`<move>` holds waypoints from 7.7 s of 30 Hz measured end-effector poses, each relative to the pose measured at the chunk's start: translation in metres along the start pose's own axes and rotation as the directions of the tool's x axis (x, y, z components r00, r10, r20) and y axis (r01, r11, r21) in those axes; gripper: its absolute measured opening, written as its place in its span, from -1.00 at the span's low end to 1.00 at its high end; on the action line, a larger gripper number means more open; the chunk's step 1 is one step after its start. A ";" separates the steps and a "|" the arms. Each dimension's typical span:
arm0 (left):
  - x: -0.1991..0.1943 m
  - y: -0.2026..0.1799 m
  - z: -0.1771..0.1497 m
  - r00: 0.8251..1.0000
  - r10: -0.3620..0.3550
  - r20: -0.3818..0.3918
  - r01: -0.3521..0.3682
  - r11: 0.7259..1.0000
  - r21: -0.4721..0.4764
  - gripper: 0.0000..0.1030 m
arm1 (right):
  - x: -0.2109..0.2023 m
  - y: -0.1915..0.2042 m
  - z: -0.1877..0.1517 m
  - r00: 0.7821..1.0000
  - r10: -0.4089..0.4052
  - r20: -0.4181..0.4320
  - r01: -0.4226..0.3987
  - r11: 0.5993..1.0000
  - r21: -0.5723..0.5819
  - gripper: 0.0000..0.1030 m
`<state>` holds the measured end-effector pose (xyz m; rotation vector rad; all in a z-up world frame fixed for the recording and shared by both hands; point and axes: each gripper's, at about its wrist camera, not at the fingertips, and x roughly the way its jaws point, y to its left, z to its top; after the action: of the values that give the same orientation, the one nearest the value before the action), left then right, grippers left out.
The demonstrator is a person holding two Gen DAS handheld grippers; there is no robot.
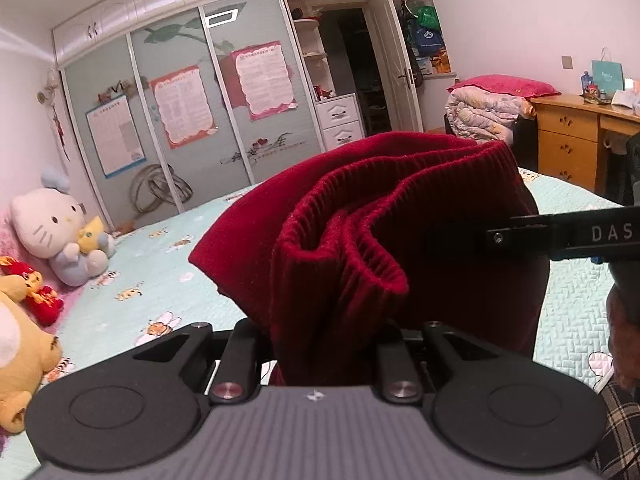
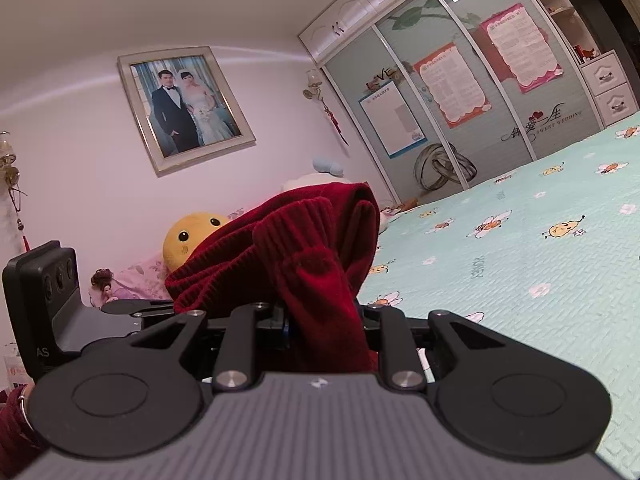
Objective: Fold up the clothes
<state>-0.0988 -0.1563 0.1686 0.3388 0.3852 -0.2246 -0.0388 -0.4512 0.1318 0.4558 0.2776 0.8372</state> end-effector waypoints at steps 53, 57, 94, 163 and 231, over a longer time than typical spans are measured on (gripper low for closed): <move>0.233 0.102 -0.079 0.965 -0.183 -0.187 0.157 0.977 -0.144 -0.59 | 0.203 -0.137 -0.069 0.977 -0.082 -0.196 0.105 0.988 0.112 -0.56; 0.232 0.110 -0.082 0.969 -0.170 -0.177 0.141 0.976 -0.165 -0.60 | 0.218 -0.124 -0.067 0.979 -0.004 -0.206 0.023 0.996 0.090 -0.55; 0.303 0.309 -0.230 0.896 -0.201 -0.397 -0.092 0.789 -0.607 -0.62 | 0.533 -0.103 -0.144 0.740 0.206 -0.640 -0.206 0.976 0.075 -0.56; 0.164 0.165 -0.265 0.777 -0.568 -0.272 0.049 0.485 -0.873 -0.64 | 0.126 -0.087 -0.166 0.867 0.065 -0.494 0.149 0.912 0.383 -0.84; 0.036 0.053 -0.060 0.929 0.118 -0.351 -0.214 0.945 -0.247 0.65 | 0.129 0.173 -0.071 0.640 -0.753 -0.152 0.686 0.649 -0.330 0.42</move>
<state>-0.0717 -0.0915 0.1169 0.1244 0.7115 0.0602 -0.0976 -0.2324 0.1480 -0.0412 0.5694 0.1105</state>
